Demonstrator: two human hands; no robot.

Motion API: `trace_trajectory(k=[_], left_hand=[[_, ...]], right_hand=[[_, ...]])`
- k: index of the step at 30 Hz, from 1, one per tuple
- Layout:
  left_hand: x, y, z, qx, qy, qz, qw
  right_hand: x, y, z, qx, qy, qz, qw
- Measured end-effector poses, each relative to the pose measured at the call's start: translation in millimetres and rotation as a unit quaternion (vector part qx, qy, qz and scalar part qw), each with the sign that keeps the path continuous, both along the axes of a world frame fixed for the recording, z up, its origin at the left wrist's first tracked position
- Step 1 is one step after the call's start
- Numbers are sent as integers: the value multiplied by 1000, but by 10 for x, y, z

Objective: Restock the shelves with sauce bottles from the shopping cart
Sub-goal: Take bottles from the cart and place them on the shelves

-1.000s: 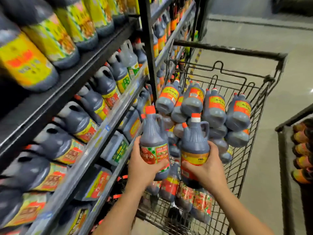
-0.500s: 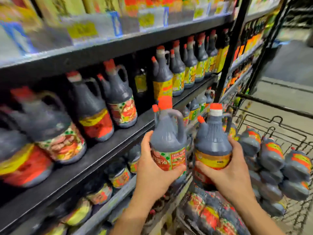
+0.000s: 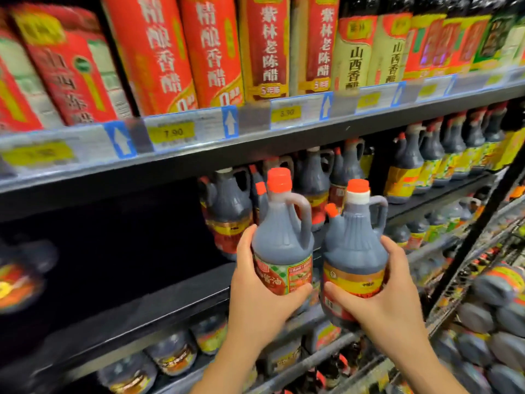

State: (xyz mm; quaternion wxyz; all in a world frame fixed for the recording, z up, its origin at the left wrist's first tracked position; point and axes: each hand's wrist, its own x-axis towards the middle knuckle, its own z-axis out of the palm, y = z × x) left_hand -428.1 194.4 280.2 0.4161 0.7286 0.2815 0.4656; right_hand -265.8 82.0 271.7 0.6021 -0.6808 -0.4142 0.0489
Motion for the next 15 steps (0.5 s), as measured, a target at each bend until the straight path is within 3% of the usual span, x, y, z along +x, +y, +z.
trace_trajectory(k=[15], left_hand=[[-1406,327,-139,-21,-7,213,977]], right_hand=[[-1179,768,48,-11,17,192,981]])
